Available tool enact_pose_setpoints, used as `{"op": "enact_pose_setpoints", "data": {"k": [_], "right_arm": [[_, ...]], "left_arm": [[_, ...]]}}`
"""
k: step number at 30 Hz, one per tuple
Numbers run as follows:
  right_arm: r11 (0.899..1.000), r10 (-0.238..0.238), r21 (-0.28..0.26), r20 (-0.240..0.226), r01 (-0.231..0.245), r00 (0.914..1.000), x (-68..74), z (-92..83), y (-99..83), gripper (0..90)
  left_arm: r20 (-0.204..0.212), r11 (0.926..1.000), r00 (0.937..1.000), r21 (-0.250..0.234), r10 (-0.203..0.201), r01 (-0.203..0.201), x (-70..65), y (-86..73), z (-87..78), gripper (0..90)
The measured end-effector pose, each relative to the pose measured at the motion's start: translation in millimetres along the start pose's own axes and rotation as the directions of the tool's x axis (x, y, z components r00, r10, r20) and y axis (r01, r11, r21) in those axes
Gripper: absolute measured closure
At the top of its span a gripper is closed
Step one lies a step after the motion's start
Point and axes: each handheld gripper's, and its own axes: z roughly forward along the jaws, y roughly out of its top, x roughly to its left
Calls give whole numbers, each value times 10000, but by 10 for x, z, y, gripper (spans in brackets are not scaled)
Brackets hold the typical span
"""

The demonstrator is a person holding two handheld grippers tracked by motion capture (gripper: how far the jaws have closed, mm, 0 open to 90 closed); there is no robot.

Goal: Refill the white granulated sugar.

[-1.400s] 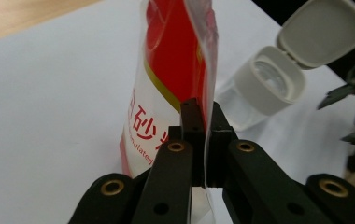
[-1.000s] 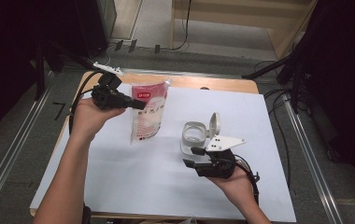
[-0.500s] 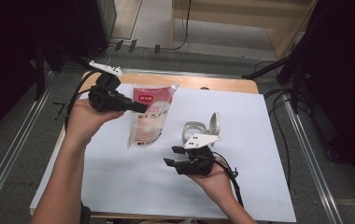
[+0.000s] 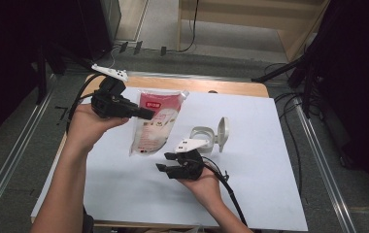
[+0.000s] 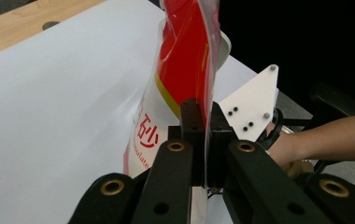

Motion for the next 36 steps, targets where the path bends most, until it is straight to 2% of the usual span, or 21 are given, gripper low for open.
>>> {"op": "enact_pose_setpoints", "data": {"k": [6, 10, 14, 17, 20, 22, 24, 26, 27, 29, 30, 34, 36], "right_arm": [[9997, -207, -141, 268, 211, 9994, -4, 105, -22, 502], [9993, -252, -250, 497, 265, 9984, -42, 151, -37, 503], [9979, -186, -607, 652, 225, 9977, -75, 186, -39, 503], [9977, -286, -593, 857, 338, 9959, -92, 210, -52, 510], [9945, -585, -803, 1103, 676, 9922, -88, 224, -60, 510], [9894, -759, -1137, 1226, 900, 9896, -74, 218, -52, 496], [9808, -1144, -1431, 1280, 1325, 9852, -51, 216, -47, 509], [9669, -1742, -1631, 1398, 1962, 9747, 0, 216, -52, 519], [9663, -1819, -1577, 1399, 2033, 9733, 13, 217, -48, 526], [9687, -1723, -1595, 1200, 1903, 9777, 27, 201, -49, 545], [9706, -1624, -1614, 1095, 1787, 9806, 35, 196, -48, 560], [9818, -1269, -1339, 654, 1348, 9898, 68, 167, -32, 585], [9884, -1003, -1104, 432, 1046, 9940, 90, 147, -37, 599]], "left_arm": [[99, 9999, 9999, 104, 98, -99, -41, 11, 23, 900], [177, 9997, 9998, 247, 9, -13, -61, 16, 30, 900], [348, 9993, 9991, 296, -255, 245, -79, 17, 34, 900], [624, 9987, 9971, 308, -431, 412, -89, 21, 31, 900], [803, 9975, 9950, 450, -586, 551, -91, 25, 36, 900], [1099, 9964, 9913, 530, -718, 663, -64, 19, 50, 900], [1181, 9955, 9891, 472, -876, 825, -43, 13, 56, 900], [1227, 9946, 9874, 394, -998, 956, -14, 4, 65, 900], [1237, 9942, 9869, 401, -1038, 995, -4, 1, 64, 900], [1267, 9929, 9848, 186, -1188, 1174, 12, -9, 80, 900], [1306, 9934, 9848, 154, -1144, 1133, 24, -8, 94, 900], [553, 9944, 9929, 136, -1055, 1049, 13, 8, 143, 900], [434, 9954, 9946, 227, -940, 931, 19, 8, 179, 895]]}}
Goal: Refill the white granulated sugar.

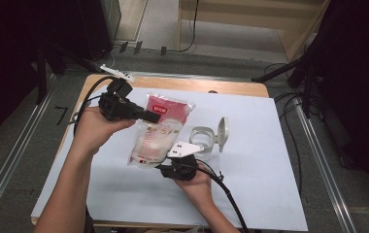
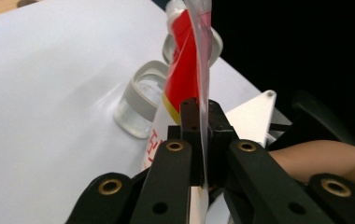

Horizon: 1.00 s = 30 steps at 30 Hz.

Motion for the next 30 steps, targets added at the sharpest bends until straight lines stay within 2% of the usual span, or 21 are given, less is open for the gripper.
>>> {"op": "enact_pose_setpoints", "data": {"k": [3, 6, 8, 9, 10, 11, 12, 14, 17, 23, 26, 30], "right_arm": [[9994, 311, 126, -286, -308, 9991, 48, -37, 4, 633], [9987, 513, 40, -390, -512, 9979, 93, -71, 26, 644], [9978, 653, -63, -437, -656, 9969, 130, -114, 43, 643], [9971, 744, -123, -475, -750, 9961, 148, -130, 50, 644], [9976, 688, -47, -421, -691, 9967, 177, -142, 63, 644], [9981, 618, 71, -354, -616, 9975, 204, -141, 74, 645], [9979, 649, 90, -369, -646, 9972, 217, -137, 75, 647], [9951, 988, 14, -453, -988, 9941, 229, -132, 70, 650], [9934, 1121, -173, -499, -1131, 9924, 219, -144, 56, 653], [9959, 828, -328, -386, -840, 9958, 207, -182, 51, 671], [9933, 940, -604, -676, -981, 9933, 180, -206, 41, 680], [9921, 893, -816, -731, -952, 9933, 185, -243, 49, 685]], "left_arm": [[-437, 9996, 9990, 299, 15, -2, 26, -3, 94, 882], [-568, 9993, 9982, 311, -202, 220, 84, -21, 147, 876], [-472, 9979, 9978, 423, -468, 488, 130, -45, 178, 868], [-445, 9980, 9982, 471, -399, 420, 161, -57, 203, 867], [-229, 9969, 9982, 542, -563, 574, 178, -66, 239, 870], [-119, 9962, 9979, 600, -630, 637, 179, -68, 267, 871], [-127, 9961, 9985, 701, -532, 539, 172, -61, 303, 876], [-161, 9952, 9979, 751, -623, 633, 133, -44, 340, 878], [-176, 9959, 9983, 696, -564, 574, 99, -32, 328, 878], [-437, 9980, 9983, 497, -376, 398, 46, -9, 233, 874], [-380, 9992, 9989, 305, -265, 277, 16, 0, 188, 831], [-173, 9998, 9998, 168, -123, 126, 17, 1, 183, 817]]}}
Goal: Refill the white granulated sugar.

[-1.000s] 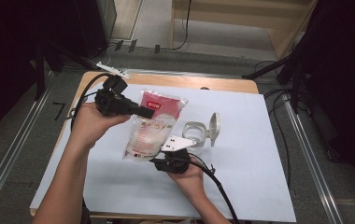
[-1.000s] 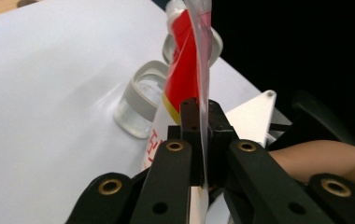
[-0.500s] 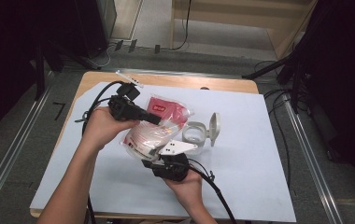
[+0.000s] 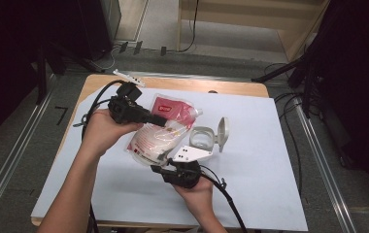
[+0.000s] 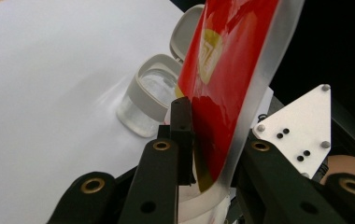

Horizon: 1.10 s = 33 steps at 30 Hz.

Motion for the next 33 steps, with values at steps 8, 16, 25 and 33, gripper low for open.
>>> {"op": "enact_pose_setpoints", "data": {"k": [8, 16, 25, 33], "right_arm": [[9999, -72, -105, -153, 70, 9999, 31, -26, -10, 694], [9997, 217, 128, -411, -212, 9989, 32, 27, -35, 690], [9996, 295, 57, -505, -292, 9983, 11, 53, -42, 653], [9977, 670, 36, -678, -670, 9954, 3, 60, -75, 669]], "left_arm": [[648, 9998, 9978, 194, -102, 90, 67, -33, -3, 747], [-45, 9959, 9986, 736, -522, 524, 109, -41, 74, 893], [193, 9945, 9963, 645, -843, 829, -37, 10, 112, 885], [142, 9966, 9997, 804, -213, 201, -105, 41, 300, 844]]}}
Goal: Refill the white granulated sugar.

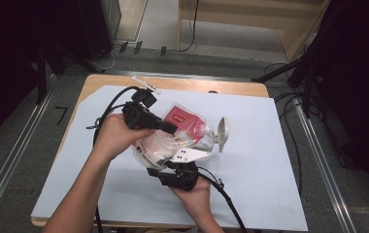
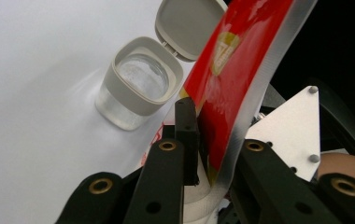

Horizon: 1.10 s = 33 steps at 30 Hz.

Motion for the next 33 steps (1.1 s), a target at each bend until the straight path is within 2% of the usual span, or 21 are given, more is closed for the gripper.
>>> {"op": "enact_pose_setpoints", "data": {"k": [2, 7, 9, 12, 15, 18, 21, 23, 24, 27, 29, 31, 33], "right_arm": [[9999, 106, -133, -130, -108, 9999, -13, -23, -5, 693], [9994, 176, -296, -357, -186, 9992, -7, -52, 2, 699], [9991, 186, -384, -412, -202, 9990, 1, -54, 6, 703], [9990, 209, -384, -422, -225, 9989, -6, -67, 11, 706], [9990, 194, -387, -478, -213, 9987, -10, -68, 15, 707], [9992, 196, -346, -390, -210, 9990, -7, -63, 15, 708], [9993, 130, -353, -337, -142, 9993, -5, -63, 18, 709], [9993, 198, -325, -356, -209, 9992, -6, -66, 21, 711], [9990, 298, -306, -496, -313, 9983, -11, -67, 25, 711], [9985, 392, -362, -613, -415, 9973, -2, -73, 27, 711], [9974, 548, -414, -800, -583, 9953, -6, -84, 31, 711], [9973, 566, -416, -803, -601, 9952, -1, -99, 42, 711], [9967, 622, -465, -789, -660, 9949, 8, -113, 50, 712]], "left_arm": [[31, 9996, 9997, -131, 242, -242, 10, -7, -6, 827], [27, 9967, 9967, -72, 807, -807, 37, -26, 1, 798], [195, 9960, 9958, 10, 890, -890, 75, -46, 0, 783], [301, 9968, 9964, -13, 797, -797, 109, -63, -9, 762], [77, 9977, 9977, 6, 679, -679, 119, -60, -21, 736], [-269, 9994, 9991, 80, 340, -338, 94, -43, -34, 889], [-333, 9998, 9992, 60, 212, -210, 75, -32, -48, 897], [-692, 9996, 9972, 15, 295, -294, 56, -19, -51, 864], [-787, 9993, 9962, -15, 360, -363, 44, -15, -46, 818], [-834, 9978, 9944, -35, 652, -657, 13, -5, -40, 783], [-1119, 9951, 9892, -157, 949, -972, 12, -10, -38, 727], [-1199, 9917, 9851, -218, 1234, -1269, 16, -22, -41, 685], [-1578, 9875, 9762, -271, 1489, -1550, 30, -29, -45, 650]]}}
